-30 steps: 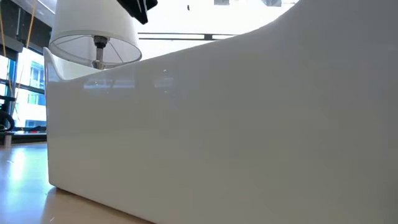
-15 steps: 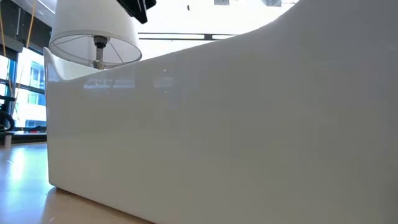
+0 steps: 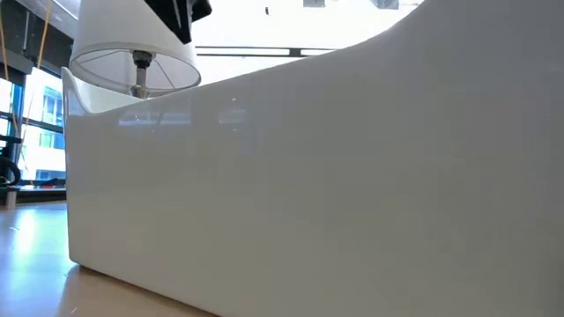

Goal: Stack baskets by color
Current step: Stack the bottom gray bin into the top gray bin

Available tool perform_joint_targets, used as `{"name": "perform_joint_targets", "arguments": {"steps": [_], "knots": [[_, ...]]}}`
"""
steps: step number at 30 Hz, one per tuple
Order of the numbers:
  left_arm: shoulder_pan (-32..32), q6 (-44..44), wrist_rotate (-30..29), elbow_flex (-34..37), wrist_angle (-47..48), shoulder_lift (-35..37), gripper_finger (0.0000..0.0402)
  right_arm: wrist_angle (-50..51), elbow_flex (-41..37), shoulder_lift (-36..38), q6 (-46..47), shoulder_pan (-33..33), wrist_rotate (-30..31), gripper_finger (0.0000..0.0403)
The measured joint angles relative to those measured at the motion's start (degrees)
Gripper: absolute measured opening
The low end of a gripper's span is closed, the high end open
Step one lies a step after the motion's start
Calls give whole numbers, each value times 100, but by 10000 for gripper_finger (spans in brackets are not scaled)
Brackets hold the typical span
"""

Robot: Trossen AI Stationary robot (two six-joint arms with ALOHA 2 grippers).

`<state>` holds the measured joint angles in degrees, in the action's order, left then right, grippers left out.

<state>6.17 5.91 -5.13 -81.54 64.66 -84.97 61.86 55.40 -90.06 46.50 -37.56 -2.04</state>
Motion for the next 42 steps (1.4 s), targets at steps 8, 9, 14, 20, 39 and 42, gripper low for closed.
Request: {"name": "perform_joint_targets", "arguments": {"steps": [8, 9, 14, 20, 39, 42], "knots": [[117, 145, -21, 444, -15, 103, 117, -53, 0, 7, 155, 15, 143, 4], [146, 152, -22, 519, -71, 117, 117, -53, 11, 7, 157, 16, 125, 2], [282, 420, -24, 903, -312, 312, 117, -8, 276, 7, 243, 50, 215, 1], [491, 742, -47, 1300, -441, 578, 117, 50, 912, 15, 130, 154, 710, 1], [896, 1574, -39, 2857, -1894, 1363, 117, 8, 2414, -29, -2215, 1416, 2137, 0], [926, 1703, -27, 3020, -2047, 1427, 117, -115, 2615, -91, -2738, 1649, 2187, 0]]}}
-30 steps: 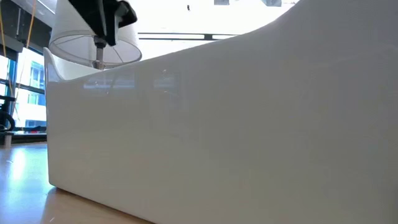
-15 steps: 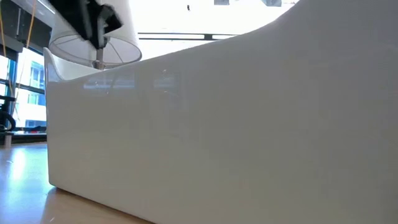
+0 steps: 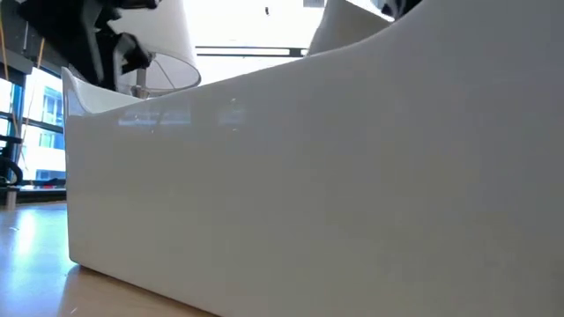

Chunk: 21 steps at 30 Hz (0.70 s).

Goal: Stack baskets by color
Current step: Stack the bottom gray bin into the top gray bin

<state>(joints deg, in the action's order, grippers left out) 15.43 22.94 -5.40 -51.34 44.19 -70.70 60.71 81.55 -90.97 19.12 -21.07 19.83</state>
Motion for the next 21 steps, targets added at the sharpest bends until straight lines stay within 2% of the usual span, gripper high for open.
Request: {"name": "perform_joint_targets", "arguments": {"steps": [13, 21], "knots": [[-43, 379, -86, 503, -403, 52, 117, -139, 1171, -629, -2150, 930, 416, 0], [-289, 847, -148, 567, -336, 66, 117, -10, 1711, -1078, -2582, 1422, 407, 0]]}}
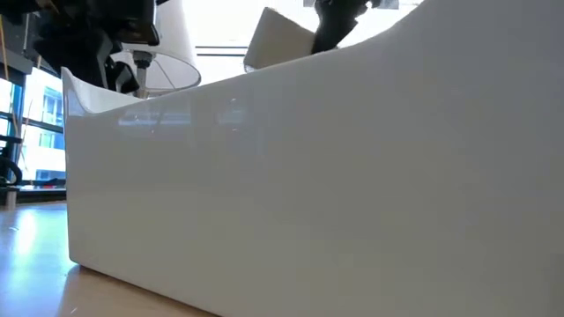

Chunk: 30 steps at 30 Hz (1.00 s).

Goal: Stack baskets by color
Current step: Stack the bottom gray bin into the top gray bin

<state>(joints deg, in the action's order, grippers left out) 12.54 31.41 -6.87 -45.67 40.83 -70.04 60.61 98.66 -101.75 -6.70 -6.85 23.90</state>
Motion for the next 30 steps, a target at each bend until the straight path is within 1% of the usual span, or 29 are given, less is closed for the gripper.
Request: {"name": "perform_joint_targets", "arguments": {"steps": [4, 11, 30], "knots": [[-143, 10, -35, 0, 6, 0, 117, 95, 65, -176, 20, 208, -77, 0], [-328, -51, -109, 0, 18, 0, 117, 123, 67, -407, 125, 350, -549, 0], [-363, -156, -122, 0, 31, 0, 117, 214, 65, -910, -109, 473, -753, 0]]}}
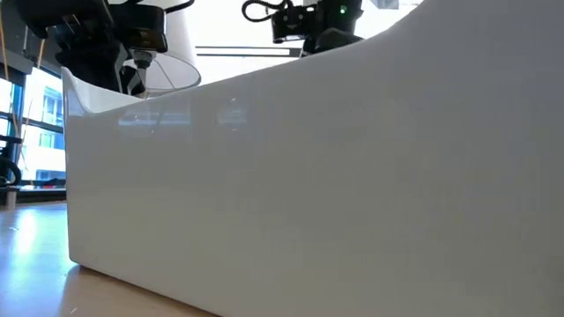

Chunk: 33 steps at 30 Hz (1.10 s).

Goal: Stack baskets by color
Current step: Stack the bottom gray bin into the top gray bin

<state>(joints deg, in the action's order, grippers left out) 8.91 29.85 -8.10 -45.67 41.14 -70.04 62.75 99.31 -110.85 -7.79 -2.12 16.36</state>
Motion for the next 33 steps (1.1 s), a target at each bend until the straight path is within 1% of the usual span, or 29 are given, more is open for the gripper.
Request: {"name": "perform_joint_targets", "arguments": {"steps": [3, 14, 20, 26, 29, 33], "knots": [[0, -2, -4, 0, 12, 0, 117, 30, 0, -42, -10, 59, -143, 0], [0, -2, -4, 0, 123, 0, 117, 170, 0, -98, -254, 115, -305, 0], [2, 0, -2, 0, 156, -2, 117, 247, -2, -351, -429, 113, -291, 0], [2, -2, 0, 0, 156, -2, 117, 242, -4, -345, -428, 112, -306, 2], [2, -2, 0, 0, 156, -2, 117, 232, -4, -332, -428, 114, -311, 18], [2, -2, 0, 0, 154, -2, 117, 237, -4, -330, -359, 112, -286, 64]]}}
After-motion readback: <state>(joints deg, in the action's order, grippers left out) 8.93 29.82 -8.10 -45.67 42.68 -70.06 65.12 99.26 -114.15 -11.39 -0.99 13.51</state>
